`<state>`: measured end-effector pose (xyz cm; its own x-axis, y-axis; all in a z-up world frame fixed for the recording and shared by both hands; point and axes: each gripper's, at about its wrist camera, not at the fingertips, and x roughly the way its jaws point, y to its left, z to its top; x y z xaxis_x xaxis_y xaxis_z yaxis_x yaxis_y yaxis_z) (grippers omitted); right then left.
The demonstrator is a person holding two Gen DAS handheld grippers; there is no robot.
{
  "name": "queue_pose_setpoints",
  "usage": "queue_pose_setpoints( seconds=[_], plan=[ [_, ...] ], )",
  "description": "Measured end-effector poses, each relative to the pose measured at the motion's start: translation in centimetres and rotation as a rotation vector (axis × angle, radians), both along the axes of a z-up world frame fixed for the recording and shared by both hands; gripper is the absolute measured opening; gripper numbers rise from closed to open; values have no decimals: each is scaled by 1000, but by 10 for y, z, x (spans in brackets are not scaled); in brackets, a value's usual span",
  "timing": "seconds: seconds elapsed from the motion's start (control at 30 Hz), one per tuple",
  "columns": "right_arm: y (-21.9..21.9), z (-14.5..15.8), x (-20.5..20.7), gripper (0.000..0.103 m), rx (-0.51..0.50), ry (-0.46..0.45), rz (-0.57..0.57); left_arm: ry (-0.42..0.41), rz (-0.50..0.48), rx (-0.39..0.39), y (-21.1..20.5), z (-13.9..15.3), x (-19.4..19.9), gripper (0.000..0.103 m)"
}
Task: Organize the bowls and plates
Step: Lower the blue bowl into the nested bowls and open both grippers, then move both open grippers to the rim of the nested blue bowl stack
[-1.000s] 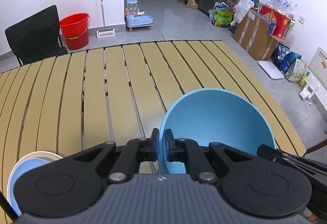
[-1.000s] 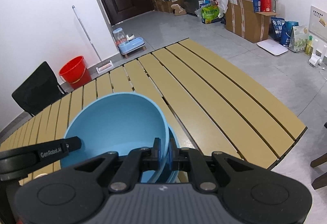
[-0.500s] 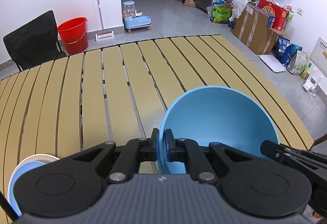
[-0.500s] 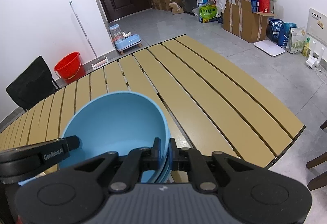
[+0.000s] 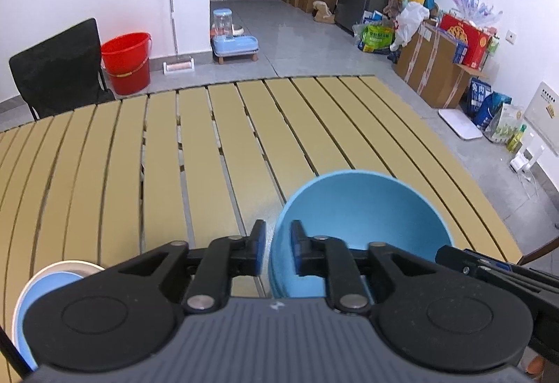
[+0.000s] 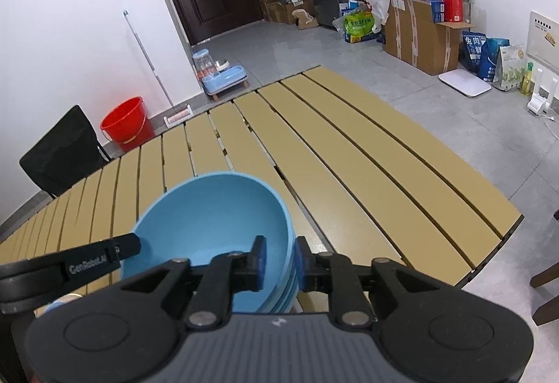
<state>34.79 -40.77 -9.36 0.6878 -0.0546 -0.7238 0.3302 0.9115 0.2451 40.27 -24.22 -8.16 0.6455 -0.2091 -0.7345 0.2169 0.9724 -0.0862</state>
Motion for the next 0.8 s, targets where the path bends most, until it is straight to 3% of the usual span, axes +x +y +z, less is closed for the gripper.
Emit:
queue_pose_setpoints(
  seconds=[0.13, 0.33, 0.43, 0.5, 0.73, 0.8],
  plan=[
    [0, 6, -9, 27, 0, -14, -3, -28, 18, 5, 9, 9, -9, 36],
    [4, 16, -22, 54, -3, -30, 2, -44, 47, -5, 23, 21, -22, 47],
    [5, 21, -28, 66, -8, -35, 5, -57, 65, -6, 30, 26, -31, 59],
    [6, 24, -32, 79, -10, -39, 5, -73, 71, -7, 35, 29, -38, 70],
    [9, 32, -47, 93, -5, -47, 18, -115, 91, -2, 45, 41, -56, 89],
    [10, 33, -49, 103, -3, -50, 22, -124, 99, -1, 47, 43, -62, 103]
  ],
)
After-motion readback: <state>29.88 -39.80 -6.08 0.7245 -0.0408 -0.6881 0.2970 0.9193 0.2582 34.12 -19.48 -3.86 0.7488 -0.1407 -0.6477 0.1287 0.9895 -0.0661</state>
